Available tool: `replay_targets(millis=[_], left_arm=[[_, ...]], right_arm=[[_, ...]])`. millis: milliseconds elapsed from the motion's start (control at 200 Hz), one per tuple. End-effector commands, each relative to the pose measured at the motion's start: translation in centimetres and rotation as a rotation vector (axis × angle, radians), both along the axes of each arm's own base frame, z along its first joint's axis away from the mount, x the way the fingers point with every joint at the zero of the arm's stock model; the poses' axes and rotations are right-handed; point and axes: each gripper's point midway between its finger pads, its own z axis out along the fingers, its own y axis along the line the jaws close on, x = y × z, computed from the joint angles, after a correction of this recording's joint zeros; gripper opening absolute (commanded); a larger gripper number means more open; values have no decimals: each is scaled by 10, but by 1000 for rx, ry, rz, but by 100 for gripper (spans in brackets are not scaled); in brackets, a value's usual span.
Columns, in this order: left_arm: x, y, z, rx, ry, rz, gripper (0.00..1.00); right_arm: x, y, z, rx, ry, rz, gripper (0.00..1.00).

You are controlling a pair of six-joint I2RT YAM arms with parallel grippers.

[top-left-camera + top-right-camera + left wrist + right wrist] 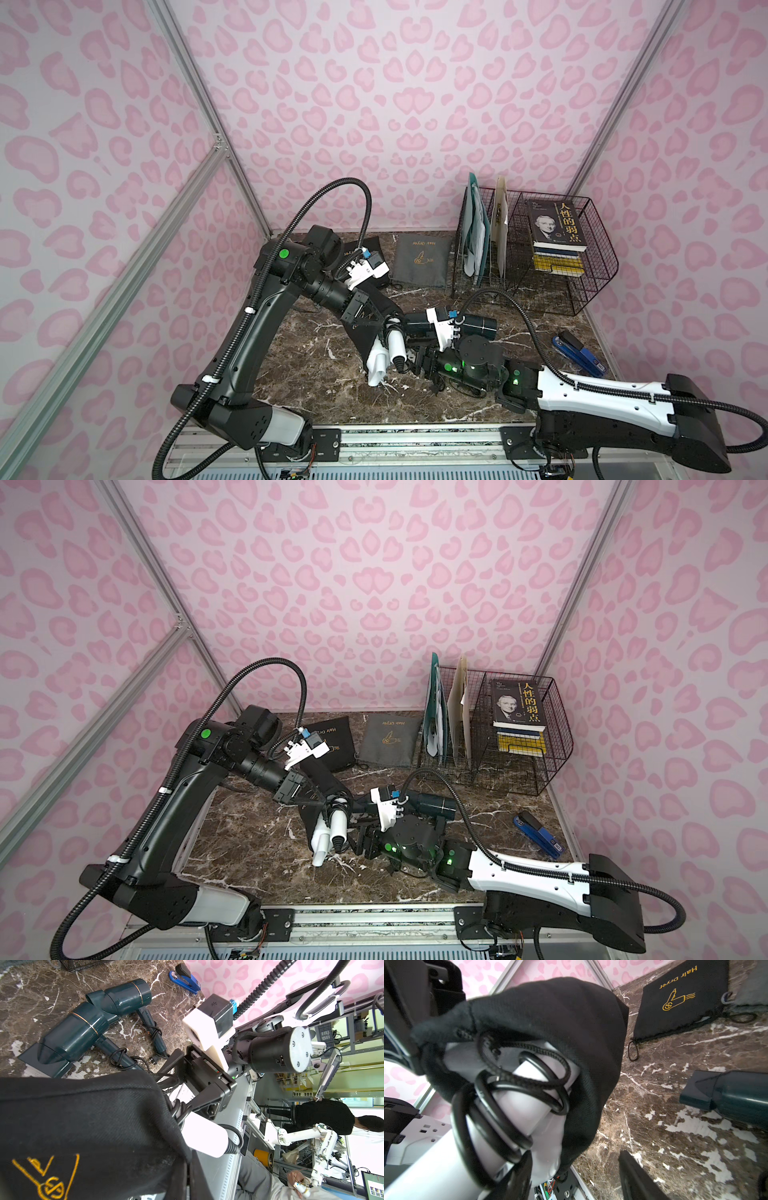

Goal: Pack away hair dryers
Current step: Place the hair dryer in the drawstring bag.

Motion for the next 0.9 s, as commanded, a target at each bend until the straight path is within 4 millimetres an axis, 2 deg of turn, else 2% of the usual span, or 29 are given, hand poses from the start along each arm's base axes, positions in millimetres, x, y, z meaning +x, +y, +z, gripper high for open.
replay_targets(millis=[0,260,345,435,650,900], left_arm=[[-8,-5,13,-74,22,-20,2],[-16,-8,20,-121,46,-35,2],[-17,-8,22,-132,50,-37,2],[-19,-9,25,-148,55,-45,2],[-21,-11,36,-193,61,-64,2],[-10,-12,27,-216,121,-39,1]], right_arm=[[4,4,16,48,-45,-5,66],[10,9,24,95,-84,-23,60],[12,11,27,105,-101,-28,55],[12,15,27,106,-109,-23,53],[12,19,17,89,-109,-17,55],[3,17,23,137,-136,1,56]])
